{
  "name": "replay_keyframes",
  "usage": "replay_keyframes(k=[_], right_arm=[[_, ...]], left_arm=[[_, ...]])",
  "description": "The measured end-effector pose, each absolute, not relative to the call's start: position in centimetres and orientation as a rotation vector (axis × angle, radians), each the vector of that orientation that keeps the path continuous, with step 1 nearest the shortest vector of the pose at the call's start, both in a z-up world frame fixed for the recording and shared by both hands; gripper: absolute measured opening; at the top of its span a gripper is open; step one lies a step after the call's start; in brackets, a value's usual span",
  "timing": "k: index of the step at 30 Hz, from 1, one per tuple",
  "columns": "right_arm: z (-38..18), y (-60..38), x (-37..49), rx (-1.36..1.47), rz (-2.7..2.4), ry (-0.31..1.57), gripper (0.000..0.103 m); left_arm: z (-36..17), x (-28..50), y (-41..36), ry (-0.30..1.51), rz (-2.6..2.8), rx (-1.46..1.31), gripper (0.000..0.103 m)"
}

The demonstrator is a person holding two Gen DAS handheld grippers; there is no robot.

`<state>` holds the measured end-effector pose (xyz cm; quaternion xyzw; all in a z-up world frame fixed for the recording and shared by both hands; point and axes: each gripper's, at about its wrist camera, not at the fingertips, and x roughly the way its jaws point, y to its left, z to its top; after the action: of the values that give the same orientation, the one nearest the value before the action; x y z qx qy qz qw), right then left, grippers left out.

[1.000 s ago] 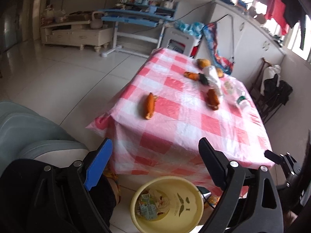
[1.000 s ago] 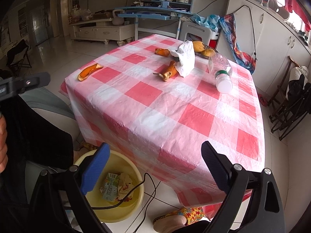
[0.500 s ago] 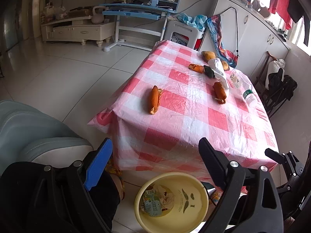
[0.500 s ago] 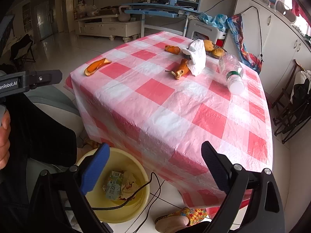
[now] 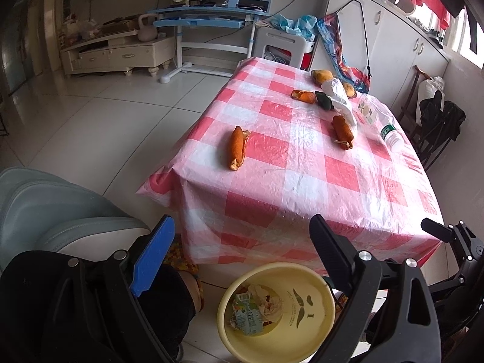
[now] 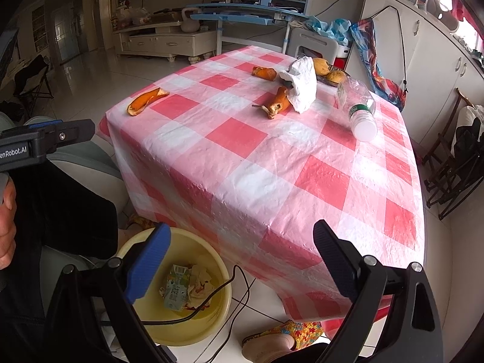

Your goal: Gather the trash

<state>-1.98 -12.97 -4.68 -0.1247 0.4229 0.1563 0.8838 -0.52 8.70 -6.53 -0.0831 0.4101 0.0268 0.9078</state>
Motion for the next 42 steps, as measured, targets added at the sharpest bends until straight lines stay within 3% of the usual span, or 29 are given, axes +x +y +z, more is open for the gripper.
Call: replay_keyframes(k=[21,28,35,42], right_arm=[[-5.2,-12.4,-2.0,-0.280,0.334,0.885,0.091],[-2.6,-12.7,-1.7,-0.226,0.347,0.780,0.091],[-2.1,-14.7,4.2,-0.029,0.325,0.817,0.091],[-4.2,-13.6,11.6,0.053,0.324,0.907,0.068]], left_arm=[[-6.6,-0.2,8.6,0.856,0.057,-0.177,0.089],[-5.5,4.4,9.4,0.908,0.094,-0.140,0.089],[-6.8,9.4,9.4,0.988,0.085,-0.094,0.089],[-7.0,12.6,9.8,1.010,0.086,-0.110,0.089]])
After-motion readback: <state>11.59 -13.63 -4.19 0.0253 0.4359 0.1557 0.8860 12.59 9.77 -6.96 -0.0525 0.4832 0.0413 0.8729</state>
